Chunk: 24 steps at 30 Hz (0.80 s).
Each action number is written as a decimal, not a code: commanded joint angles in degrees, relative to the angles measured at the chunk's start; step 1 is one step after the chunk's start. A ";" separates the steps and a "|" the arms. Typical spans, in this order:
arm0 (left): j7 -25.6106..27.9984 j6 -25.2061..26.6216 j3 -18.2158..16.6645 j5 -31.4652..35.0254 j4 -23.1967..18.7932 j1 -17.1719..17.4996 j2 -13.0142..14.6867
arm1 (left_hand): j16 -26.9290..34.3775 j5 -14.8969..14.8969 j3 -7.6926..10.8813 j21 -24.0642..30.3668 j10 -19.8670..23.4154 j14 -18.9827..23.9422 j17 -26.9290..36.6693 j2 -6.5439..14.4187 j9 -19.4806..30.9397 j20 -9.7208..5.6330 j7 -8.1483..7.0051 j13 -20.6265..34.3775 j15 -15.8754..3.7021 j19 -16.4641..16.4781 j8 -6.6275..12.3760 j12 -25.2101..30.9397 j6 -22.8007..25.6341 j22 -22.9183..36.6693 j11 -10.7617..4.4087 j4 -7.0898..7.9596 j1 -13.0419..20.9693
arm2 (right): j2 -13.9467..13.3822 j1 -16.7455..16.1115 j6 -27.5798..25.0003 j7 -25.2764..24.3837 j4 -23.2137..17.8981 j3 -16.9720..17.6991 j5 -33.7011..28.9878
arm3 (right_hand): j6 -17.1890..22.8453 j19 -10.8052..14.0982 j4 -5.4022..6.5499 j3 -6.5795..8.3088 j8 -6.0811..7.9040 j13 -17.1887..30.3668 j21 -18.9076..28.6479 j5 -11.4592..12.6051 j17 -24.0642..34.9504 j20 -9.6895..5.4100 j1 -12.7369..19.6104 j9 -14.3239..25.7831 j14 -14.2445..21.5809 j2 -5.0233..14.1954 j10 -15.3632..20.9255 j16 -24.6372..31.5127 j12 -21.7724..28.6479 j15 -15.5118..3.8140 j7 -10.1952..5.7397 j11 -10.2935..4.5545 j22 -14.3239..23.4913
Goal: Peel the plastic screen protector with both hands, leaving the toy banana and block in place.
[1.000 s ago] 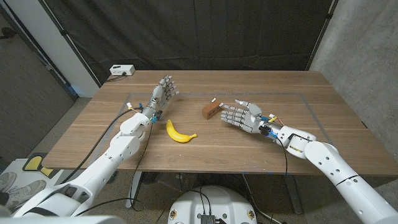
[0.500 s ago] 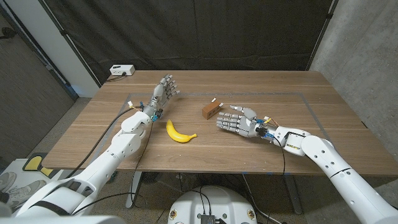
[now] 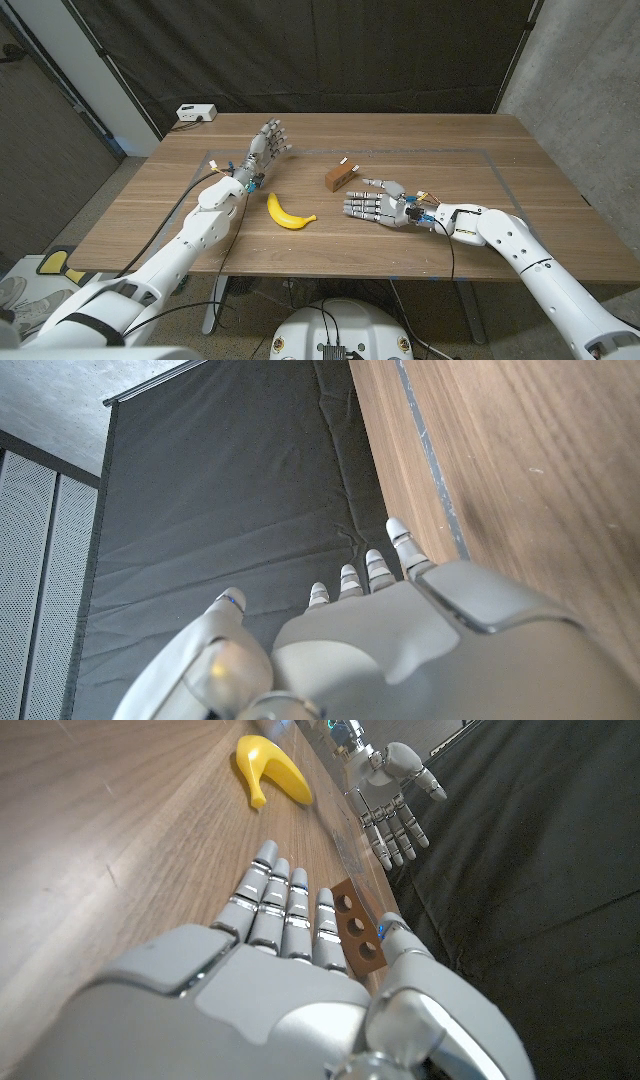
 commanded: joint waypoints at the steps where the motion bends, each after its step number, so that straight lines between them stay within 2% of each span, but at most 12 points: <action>1: 0.19 0.53 0.29 0.01 0.58 -0.64 -0.32 | -0.01 0.04 0.09 -0.22 0.20 0.07 0.16 -0.06 0.18 0.46 -0.17 0.34 0.03 -8.05 -0.04 -0.27 -1.22 0.21 0.13 -0.25 0.64 | 2.24 4.45 -4.60 4.77 6.57 -1.35 -1.71 | 0.46 0.48 0.51 0.04 0.18 0.20 0.40 0.20 0.19 -0.03 -0.35 0.28 0.93 -0.05 0.77 0.30 0.09 -0.16 2.43 0.41 0.19; 8: -0.22 0.55 0.37 -0.03 0.95 -1.19 -0.41 | 0.01 0.01 0.06 -0.31 0.32 0.23 0.17 -0.05 0.18 0.45 -0.15 0.35 0.07 -7.87 -0.02 -0.28 -1.09 0.22 0.05 -0.25 0.69 | 3.86 8.30 -7.72 9.51 11.42 -2.13 -2.46 | 0.93 2.20 0.41 0.34 0.24 0.23 1.52 0.19 0.08 -0.36 -0.22 0.29 2.28 -0.23 2.13 0.47 0.29 -0.29 2.71 0.56 0.36; 14: -0.32 0.35 0.37 -0.11 1.80 -1.69 -0.78 | -0.07 -0.02 0.02 -0.53 0.21 0.18 0.19 -0.03 0.19 0.48 -0.16 0.35 0.18 -7.86 -0.08 -0.39 -1.18 0.24 0.11 -0.23 0.76 | 5.32 10.26 -8.34 12.33 14.11 -2.17 -3.75 | -0.25 1.31 0.41 0.00 -0.28 0.25 1.42 -0.01 0.12 -0.17 -0.51 0.30 1.19 -0.88 1.05 -0.11 -0.34 -0.49 2.71 0.38 0.36; 20: -0.92 -0.01 0.43 -0.25 3.41 -2.45 -1.27 | -0.14 -0.04 -0.01 -0.67 0.09 0.06 0.20 -0.01 0.19 0.46 -0.13 0.36 0.13 -7.93 -0.13 -0.47 -1.28 0.25 0.14 -0.21 0.78 | 7.31 11.93 -7.38 15.93 17.58 -2.06 -5.08 | -0.58 0.85 -0.04 -1.34 -0.36 0.29 1.40 -0.62 0.06 0.21 -1.20 0.29 0.79 -3.17 0.50 -0.35 -0.74 -0.16 3.15 0.73 0.24; 24: -1.61 -0.38 0.49 -0.44 5.16 -3.24 -1.87 | -0.15 -0.05 -0.03 -0.73 0.22 0.06 0.20 -0.01 0.19 0.52 -0.12 0.36 0.16 -7.95 -0.12 -0.43 -1.25 0.25 0.20 -0.20 0.79 | 8.52 13.16 -6.57 18.00 19.30 -1.95 -6.09 | -0.78 0.76 -0.73 -1.66 -0.35 0.31 1.42 -0.79 -0.08 0.02 -0.89 0.29 0.51 -4.08 0.38 -0.52 -0.86 -0.57 2.70 0.45 0.16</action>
